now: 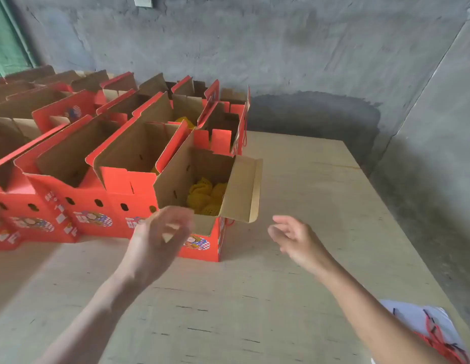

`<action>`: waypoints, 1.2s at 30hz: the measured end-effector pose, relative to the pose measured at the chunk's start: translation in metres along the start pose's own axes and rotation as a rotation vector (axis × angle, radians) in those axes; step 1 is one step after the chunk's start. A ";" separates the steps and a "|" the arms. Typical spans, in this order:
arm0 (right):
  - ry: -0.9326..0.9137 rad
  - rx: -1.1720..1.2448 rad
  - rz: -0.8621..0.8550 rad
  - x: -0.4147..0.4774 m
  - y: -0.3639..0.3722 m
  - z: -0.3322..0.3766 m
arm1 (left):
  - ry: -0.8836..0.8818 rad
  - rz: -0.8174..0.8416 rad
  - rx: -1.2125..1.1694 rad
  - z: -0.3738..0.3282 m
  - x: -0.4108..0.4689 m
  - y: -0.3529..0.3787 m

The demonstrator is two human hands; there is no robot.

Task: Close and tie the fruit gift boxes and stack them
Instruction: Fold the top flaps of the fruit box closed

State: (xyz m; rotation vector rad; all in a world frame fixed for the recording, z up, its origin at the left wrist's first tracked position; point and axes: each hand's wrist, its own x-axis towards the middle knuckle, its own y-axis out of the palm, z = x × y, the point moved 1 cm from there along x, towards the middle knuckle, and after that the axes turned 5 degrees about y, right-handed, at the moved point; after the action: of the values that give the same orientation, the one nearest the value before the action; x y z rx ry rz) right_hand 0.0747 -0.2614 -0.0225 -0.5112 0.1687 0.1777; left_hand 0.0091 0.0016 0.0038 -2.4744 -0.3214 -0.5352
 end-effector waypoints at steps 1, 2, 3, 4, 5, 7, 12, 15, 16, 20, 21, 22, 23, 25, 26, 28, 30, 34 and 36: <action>0.034 0.051 -0.036 0.020 0.010 0.009 | 0.051 0.003 0.052 0.005 0.020 0.007; 0.114 0.140 -0.063 0.030 0.019 0.015 | 0.036 0.066 0.133 0.006 0.035 0.012; 0.212 0.283 -0.064 0.043 0.030 0.021 | 0.001 0.140 0.185 0.015 0.050 0.018; 0.307 0.426 -0.049 0.050 0.042 0.028 | -0.094 0.238 0.264 0.022 0.063 0.023; 0.388 0.593 -0.020 0.058 0.052 0.023 | -0.150 0.313 0.323 0.035 0.070 0.029; 0.480 0.798 -0.003 0.071 0.060 0.013 | -0.201 0.451 0.414 0.053 0.068 0.036; 0.492 0.823 0.027 0.122 0.040 0.020 | -0.155 0.666 0.713 0.068 0.064 0.061; 0.434 0.522 -0.014 0.145 0.028 0.032 | -0.183 0.594 0.801 0.058 0.057 0.088; 0.389 0.416 -0.034 0.150 0.025 0.035 | -0.203 0.516 0.809 0.055 0.055 0.092; 0.268 0.306 -0.029 0.145 0.013 0.039 | -0.225 0.414 0.797 0.051 0.047 0.099; 0.267 0.320 -0.022 0.137 0.010 0.038 | -0.225 0.423 0.806 0.050 0.046 0.100; 0.271 0.336 -0.016 0.126 0.007 0.034 | -0.205 0.422 0.813 0.047 0.043 0.101; 0.286 0.359 -0.006 0.114 0.003 0.030 | -0.153 0.408 0.818 0.044 0.040 0.103; 0.319 0.440 0.021 0.086 -0.004 0.019 | 0.047 0.343 0.801 0.039 0.034 0.105; 0.331 0.464 0.028 0.070 -0.007 0.016 | 0.186 0.276 0.770 0.038 0.031 0.107; 0.334 0.492 0.033 0.039 -0.008 0.011 | 0.433 0.168 0.694 0.042 0.025 0.109; 0.328 0.528 0.010 0.011 -0.003 0.005 | 0.618 0.174 0.653 0.050 0.026 0.106; 0.325 0.636 0.089 -0.019 0.024 0.002 | 0.818 0.282 0.680 0.064 0.039 0.090; 0.334 0.656 0.152 -0.031 0.042 0.001 | 0.845 0.324 0.711 0.070 0.046 0.082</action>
State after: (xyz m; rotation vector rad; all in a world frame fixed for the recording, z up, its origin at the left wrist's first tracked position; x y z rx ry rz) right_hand 0.0364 -0.2288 -0.0349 0.1316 0.5704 0.1730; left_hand 0.0988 -0.0182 -0.0690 -1.4144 0.2051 -1.0381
